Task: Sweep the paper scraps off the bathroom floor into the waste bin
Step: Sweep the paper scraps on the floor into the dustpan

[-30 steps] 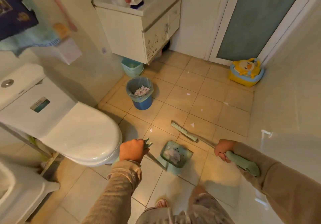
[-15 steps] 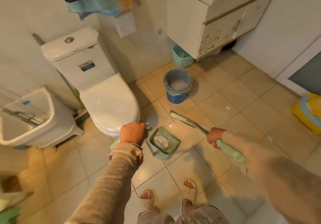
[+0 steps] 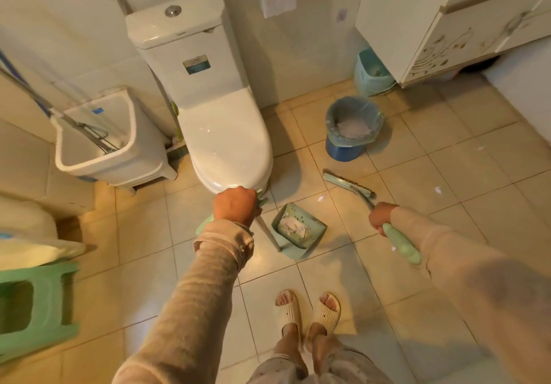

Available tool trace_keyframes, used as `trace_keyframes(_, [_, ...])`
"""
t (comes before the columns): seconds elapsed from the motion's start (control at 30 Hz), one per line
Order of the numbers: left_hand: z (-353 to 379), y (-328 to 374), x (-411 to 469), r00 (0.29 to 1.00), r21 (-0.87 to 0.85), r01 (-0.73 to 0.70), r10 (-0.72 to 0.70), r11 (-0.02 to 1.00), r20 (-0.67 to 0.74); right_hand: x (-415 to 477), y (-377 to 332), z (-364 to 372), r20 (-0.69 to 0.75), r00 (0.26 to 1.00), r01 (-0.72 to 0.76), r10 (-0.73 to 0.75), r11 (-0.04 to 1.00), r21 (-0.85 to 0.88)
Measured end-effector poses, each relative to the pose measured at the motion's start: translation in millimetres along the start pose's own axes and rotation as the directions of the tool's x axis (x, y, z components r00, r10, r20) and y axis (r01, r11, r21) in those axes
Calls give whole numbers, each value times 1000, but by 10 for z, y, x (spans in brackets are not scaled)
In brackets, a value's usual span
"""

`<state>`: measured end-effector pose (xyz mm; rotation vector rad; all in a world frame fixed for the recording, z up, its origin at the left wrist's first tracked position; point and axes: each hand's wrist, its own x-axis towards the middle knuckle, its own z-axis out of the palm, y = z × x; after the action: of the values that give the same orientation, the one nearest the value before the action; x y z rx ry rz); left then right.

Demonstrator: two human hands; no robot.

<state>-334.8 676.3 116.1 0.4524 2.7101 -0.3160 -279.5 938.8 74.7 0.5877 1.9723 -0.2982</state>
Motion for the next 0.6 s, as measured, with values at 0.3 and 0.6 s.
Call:
trace_keyframes(0.3, [15, 75, -63, 1000, 51, -14, 15, 999, -8, -247, -204, 657, 86, 994, 65, -64, 998, -7])
trace_keyframes(0.6, [2, 77, -44, 999, 56, -45, 46, 997, -4, -603, -220, 774, 189, 980, 45, -68, 992, 119])
